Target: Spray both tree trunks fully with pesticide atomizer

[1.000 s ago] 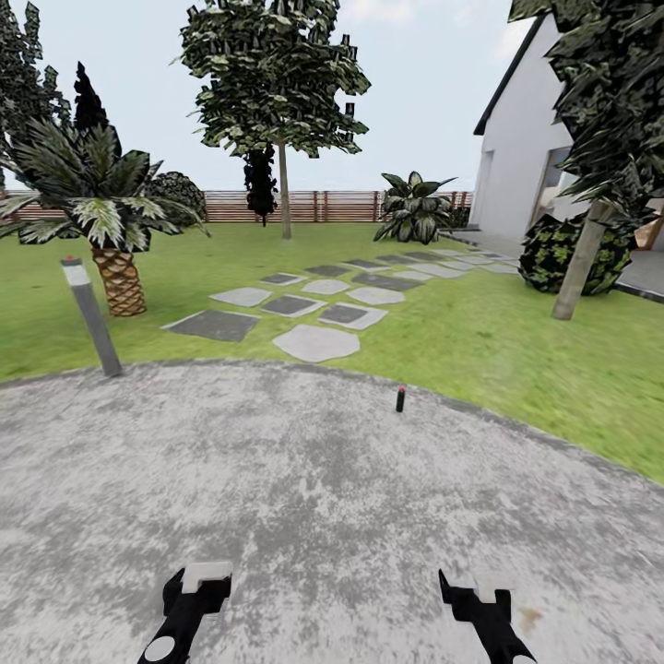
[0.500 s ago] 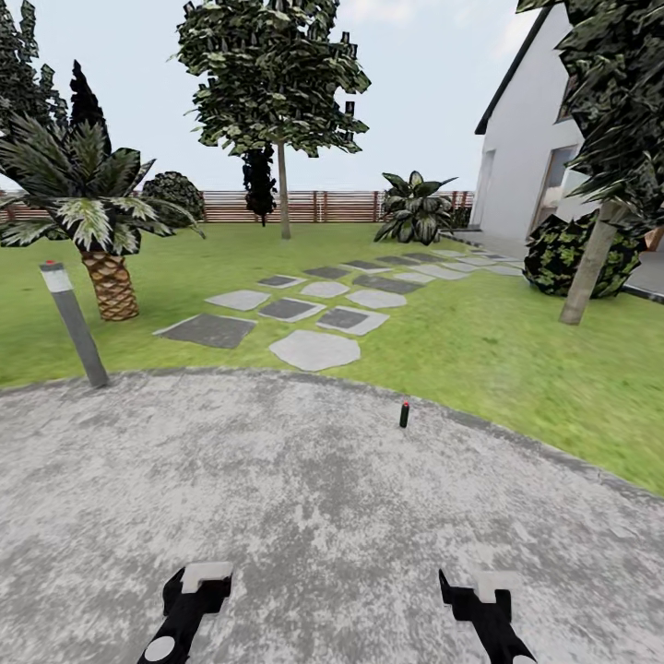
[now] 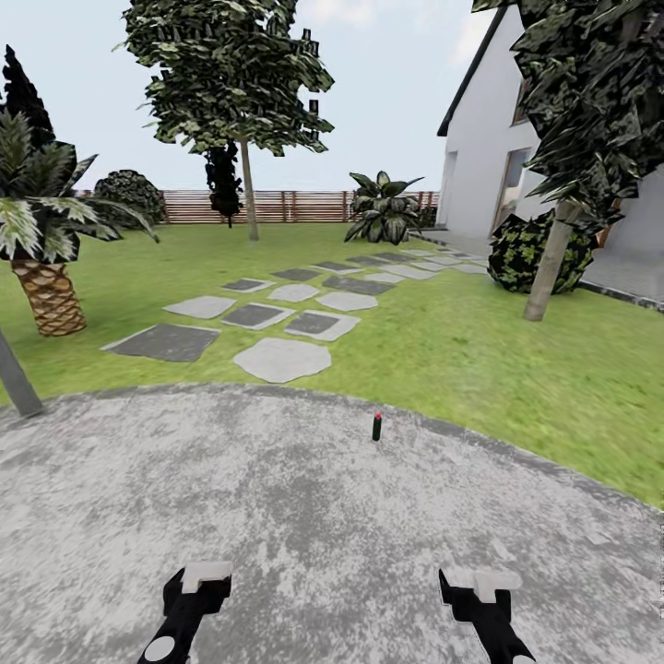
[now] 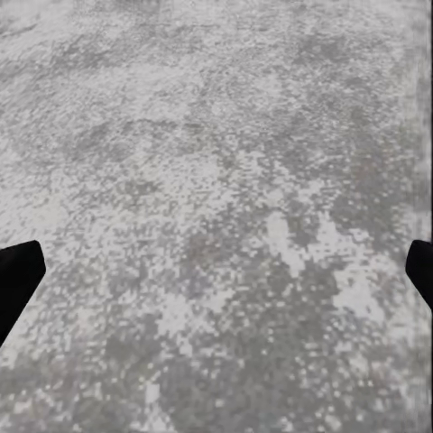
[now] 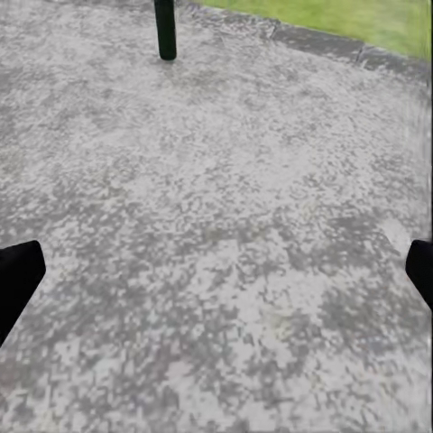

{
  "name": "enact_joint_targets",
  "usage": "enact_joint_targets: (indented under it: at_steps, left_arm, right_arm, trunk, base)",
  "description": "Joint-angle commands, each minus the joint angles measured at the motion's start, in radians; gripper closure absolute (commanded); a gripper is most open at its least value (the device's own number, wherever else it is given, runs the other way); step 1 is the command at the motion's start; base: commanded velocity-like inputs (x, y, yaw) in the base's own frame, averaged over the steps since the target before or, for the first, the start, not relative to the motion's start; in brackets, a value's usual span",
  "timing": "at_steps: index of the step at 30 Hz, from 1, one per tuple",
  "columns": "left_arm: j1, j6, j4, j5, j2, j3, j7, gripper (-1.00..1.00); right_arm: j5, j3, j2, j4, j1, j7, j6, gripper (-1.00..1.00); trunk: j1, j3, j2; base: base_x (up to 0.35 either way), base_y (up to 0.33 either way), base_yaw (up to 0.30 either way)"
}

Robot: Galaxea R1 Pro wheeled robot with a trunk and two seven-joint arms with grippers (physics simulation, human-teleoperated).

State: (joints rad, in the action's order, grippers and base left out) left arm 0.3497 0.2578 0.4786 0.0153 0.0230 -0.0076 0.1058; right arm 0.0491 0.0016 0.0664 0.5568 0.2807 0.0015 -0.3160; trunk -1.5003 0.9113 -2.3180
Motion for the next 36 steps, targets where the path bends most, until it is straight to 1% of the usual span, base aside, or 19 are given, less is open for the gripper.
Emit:
enact_joint_targets:
  at_steps: [1,4,9,36]
  left_arm:
    - [0.0,0.0,0.0,0.0,0.0,0.0,0.0,-1.0]
    - [0.0,0.0,0.0,0.0,0.0,0.0,0.0,-1.0]
    - [0.0,0.0,0.0,0.0,-0.001,0.0,0.0,-1.0]
    - [0.0,0.0,0.0,0.0,-0.002,0.0,0.0,-1.0]
  right_arm:
    - [0.0,0.0,0.0,0.0,0.0,0.0,0.0,-1.0]
    - [0.0,0.0,0.0,0.0,0.0,0.0,0.0,-1.0]
    - [0.0,0.0,0.0,0.0,0.0,0.0,0.0,-1.0]
    - [0.0,0.0,0.0,0.0,0.0,-0.002,0.0,-1.0]
  trunk:
    - [0.0,0.0,0.0]
    - [0.0,0.0,0.0]
    - [0.0,0.0,0.0]
    - [0.0,0.0,0.0]
  base:
    - [0.32,-0.113,-0.288]
    - [0.313,-0.12,-0.202]
    - [0.305,-0.129,-0.062]
    - [0.287,-0.15,-0.002]
